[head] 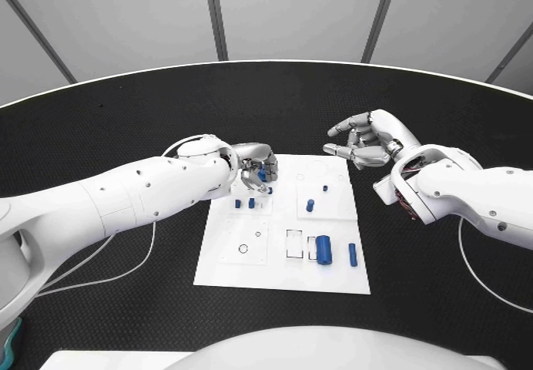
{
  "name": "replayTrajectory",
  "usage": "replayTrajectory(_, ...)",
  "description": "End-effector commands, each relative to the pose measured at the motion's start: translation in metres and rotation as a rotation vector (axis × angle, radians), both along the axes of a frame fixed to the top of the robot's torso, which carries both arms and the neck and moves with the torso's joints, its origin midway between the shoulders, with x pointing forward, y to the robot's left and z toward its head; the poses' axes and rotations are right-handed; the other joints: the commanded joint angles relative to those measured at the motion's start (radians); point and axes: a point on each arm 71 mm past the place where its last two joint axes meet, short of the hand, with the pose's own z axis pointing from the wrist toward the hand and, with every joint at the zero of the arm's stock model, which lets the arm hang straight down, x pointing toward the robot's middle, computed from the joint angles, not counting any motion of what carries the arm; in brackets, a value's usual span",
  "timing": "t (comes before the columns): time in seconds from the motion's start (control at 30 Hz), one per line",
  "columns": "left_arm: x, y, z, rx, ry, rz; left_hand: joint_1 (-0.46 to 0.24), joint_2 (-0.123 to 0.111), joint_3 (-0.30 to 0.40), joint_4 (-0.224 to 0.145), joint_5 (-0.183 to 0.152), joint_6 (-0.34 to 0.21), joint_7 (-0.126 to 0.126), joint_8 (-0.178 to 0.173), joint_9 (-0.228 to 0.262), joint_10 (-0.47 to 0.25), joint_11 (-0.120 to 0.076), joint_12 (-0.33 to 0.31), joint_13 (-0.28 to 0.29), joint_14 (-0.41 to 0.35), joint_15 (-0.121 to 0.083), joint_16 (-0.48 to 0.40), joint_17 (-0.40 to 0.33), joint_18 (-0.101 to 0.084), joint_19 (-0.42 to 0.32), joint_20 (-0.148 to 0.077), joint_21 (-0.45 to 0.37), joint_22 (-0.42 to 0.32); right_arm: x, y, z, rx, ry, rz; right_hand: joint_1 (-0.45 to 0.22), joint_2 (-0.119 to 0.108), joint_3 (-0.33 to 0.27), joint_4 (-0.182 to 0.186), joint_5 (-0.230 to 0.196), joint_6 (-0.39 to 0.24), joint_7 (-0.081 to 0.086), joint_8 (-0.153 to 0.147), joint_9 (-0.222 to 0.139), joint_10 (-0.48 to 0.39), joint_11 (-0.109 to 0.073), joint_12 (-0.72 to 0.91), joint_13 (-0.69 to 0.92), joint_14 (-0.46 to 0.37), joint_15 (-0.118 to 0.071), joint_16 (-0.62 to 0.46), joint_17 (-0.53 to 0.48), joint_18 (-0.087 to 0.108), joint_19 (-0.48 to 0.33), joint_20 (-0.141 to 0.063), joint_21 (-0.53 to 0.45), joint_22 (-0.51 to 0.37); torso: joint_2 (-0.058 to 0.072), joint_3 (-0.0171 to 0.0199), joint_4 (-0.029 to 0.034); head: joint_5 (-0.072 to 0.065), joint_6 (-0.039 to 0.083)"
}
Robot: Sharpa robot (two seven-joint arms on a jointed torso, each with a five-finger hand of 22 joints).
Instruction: Assemble the parts on the task board
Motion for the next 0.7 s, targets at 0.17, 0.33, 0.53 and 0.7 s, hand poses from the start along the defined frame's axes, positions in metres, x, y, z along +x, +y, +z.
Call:
replayTrajectory(0.17, -0.001, -0.0017, -0.0035, 0.006, 0.009, -0.001, -0.004, 0.008, 0.014, -0.003, -0.004, 0.02, -0.002, -0.005, -0.005, 0.02, -0.004, -0.011, -0.009, 0.008, -0.001, 0.009, -0.007, 0.015, 0.01, 0.0, 0.01, 0.004, -0.0003, 0.0002, 0.0001, 0.0, 0.0, 0.0, -0.002, 0.003, -0.006, -0.001, 0.005, 0.002, -0.001, 0.002, -0.001, -0.007, 0.002, -0.004, -0.001, 0.007, -0.005, -0.005, 0.0, 0.015, 0.002, 0.0, -0.006, -0.001, 0.0, -0.0006, 0.001, -0.003, -0.005)
replayTrajectory(0.33, -0.0006, -0.0019, -0.0044, 0.01, 0.008, 0.006, -0.001, 0.014, 0.023, -0.007, -0.003, 0.029, -0.003, -0.005, -0.008, 0.026, -0.005, -0.016, -0.015, 0.008, -0.002, 0.01, -0.01, 0.015, 0.009, -0.001, 0.014, 0.006, -0.0003, 0.001, 0.0001, 0.001, 0.0, 0.002, -0.002, 0.003, -0.006, -0.001, 0.005, 0.002, -0.001, 0.002, -0.001, -0.007, 0.002, -0.004, -0.001, 0.007, -0.005, -0.005, 0.0, 0.015, 0.002, 0.0, -0.006, -0.001, 0.0, -0.0013, -0.001, -0.003, -0.006)
replayTrajectory(0.53, 0.0004, -0.0017, -0.006, 0.026, 0.003, 0.005, 0.003, 0.027, 0.038, -0.013, -0.006, 0.046, -0.006, -0.005, -0.011, 0.041, -0.007, -0.022, -0.022, 0.01, -0.005, 0.014, -0.017, 0.015, 0.01, -0.003, 0.021, 0.01, -0.0003, 0.0012, 0.0002, 0.001, 0.0, 0.003, -0.001, 0.003, -0.005, -0.001, 0.006, 0.002, -0.001, 0.003, -0.001, -0.006, 0.002, -0.002, 0.0, 0.007, -0.005, -0.004, 0.003, 0.015, 0.002, 0.0, -0.006, 0.0, 0.0, -0.0007, -0.0006, -0.005, -0.007)
replayTrajectory(0.7, 0.0013, -0.0016, -0.0085, 0.041, 0.009, 0.011, 0.002, 0.033, 0.049, -0.017, -0.008, 0.062, -0.009, -0.006, -0.012, 0.053, -0.01, -0.037, -0.033, 0.015, -0.007, 0.018, -0.011, 0.015, 0.008, -0.006, 0.026, 0.013, -0.0004, 0.0013, 0.0002, 0.001, 0.0, 0.004, -0.001, 0.003, -0.005, -0.001, 0.006, 0.002, -0.001, 0.003, -0.001, -0.006, 0.002, -0.002, 0.0, 0.007, -0.005, -0.004, 0.003, 0.015, 0.002, 0.0, -0.006, 0.0, 0.0, -0.0006, -0.0006, -0.007, -0.01)
